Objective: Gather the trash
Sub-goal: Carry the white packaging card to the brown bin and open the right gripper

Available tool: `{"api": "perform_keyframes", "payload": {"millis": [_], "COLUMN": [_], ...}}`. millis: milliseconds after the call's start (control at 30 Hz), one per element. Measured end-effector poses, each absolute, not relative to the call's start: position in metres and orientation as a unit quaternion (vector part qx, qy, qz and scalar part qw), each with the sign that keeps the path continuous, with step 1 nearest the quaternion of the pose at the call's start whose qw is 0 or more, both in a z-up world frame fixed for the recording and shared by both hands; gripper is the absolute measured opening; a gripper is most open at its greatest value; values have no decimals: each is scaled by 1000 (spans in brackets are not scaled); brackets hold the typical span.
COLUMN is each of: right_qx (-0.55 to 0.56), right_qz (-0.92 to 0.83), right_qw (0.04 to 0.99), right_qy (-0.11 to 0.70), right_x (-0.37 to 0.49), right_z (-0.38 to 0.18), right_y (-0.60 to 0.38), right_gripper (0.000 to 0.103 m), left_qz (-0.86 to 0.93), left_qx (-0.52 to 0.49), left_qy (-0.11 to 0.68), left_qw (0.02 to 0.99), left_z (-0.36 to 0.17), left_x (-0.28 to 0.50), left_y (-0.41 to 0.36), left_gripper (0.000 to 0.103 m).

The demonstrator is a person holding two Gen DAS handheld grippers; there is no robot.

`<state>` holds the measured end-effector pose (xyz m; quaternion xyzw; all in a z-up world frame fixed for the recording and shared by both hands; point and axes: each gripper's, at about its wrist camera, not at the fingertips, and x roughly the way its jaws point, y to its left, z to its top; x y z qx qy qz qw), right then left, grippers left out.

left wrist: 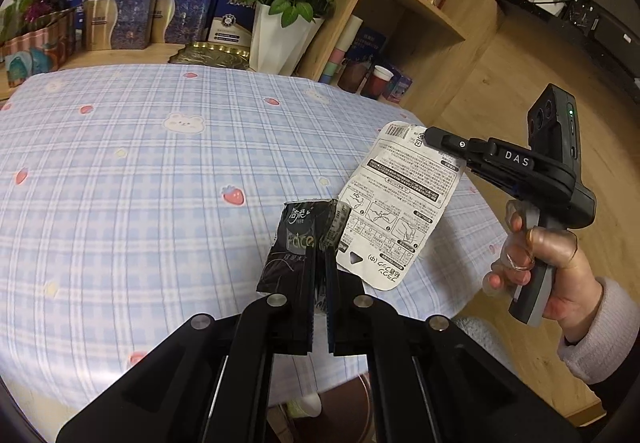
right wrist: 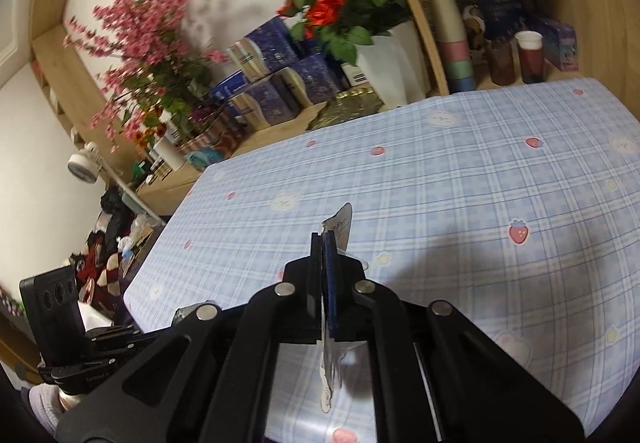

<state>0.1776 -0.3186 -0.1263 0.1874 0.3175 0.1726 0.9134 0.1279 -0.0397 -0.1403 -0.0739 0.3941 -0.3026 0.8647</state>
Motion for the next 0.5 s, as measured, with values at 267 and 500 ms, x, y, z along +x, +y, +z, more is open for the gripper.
{"api": "perform_keyframes", "payload": {"millis": [267,500], "right_qx": [159,137], "right_qz": [205,229], "right_qw": [914,909], "right_qy": [311,320], "right_x": [135,95], "right_z": [-110,-104], "right_y": [-291,-271], "right_gripper": [6,6], "left_qz": [-294,-286], "left_qx": [-86,-86], "left_qy": [386,380], "left_qw": [870,875], "left_z": [-136,-134], "left_x": [91,61], "left_y": [-15,5], "left_gripper": [5,5]}}
